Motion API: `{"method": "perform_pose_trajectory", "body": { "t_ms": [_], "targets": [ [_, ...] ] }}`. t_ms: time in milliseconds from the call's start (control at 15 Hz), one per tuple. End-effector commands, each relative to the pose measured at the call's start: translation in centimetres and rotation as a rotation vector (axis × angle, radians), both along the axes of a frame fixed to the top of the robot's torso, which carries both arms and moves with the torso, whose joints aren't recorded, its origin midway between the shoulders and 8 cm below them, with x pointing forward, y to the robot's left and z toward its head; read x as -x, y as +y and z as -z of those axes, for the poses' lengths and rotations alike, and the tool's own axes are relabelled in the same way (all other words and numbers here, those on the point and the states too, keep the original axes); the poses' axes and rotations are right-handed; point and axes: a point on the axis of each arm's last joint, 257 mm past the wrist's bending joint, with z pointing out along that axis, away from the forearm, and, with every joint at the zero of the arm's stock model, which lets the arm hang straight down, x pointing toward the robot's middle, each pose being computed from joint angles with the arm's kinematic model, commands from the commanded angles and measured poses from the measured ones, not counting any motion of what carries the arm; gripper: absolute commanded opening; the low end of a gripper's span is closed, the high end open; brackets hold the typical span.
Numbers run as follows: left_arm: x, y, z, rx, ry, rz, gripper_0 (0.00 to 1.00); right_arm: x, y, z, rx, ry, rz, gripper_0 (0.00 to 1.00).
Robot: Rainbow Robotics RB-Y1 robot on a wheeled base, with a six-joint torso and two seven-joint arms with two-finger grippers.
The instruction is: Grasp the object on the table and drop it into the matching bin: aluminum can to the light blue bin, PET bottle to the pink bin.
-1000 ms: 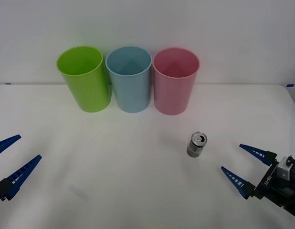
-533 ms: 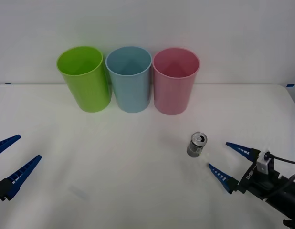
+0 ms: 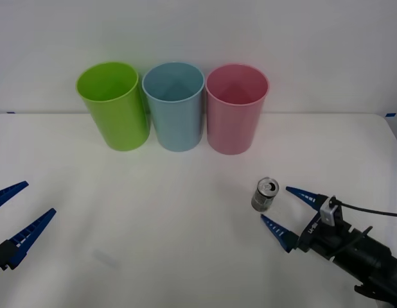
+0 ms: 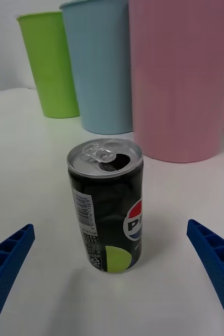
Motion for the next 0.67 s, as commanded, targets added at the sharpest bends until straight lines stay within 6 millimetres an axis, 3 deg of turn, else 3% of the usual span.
{"method": "perform_pose_trajectory", "body": {
  "t_ms": [67,667],
  "targets": [
    [0.0,0.0,0.0,0.000,0.000,0.000,1.00,-0.8,1.0,0.1,0.006,-0.004,0.010,1.00],
    [0.0,0.0,0.0,0.000,0.000,0.000,1.00,-3.0,3.6,0.7,0.040,0.000,0.042,1.00]
  ]
}}
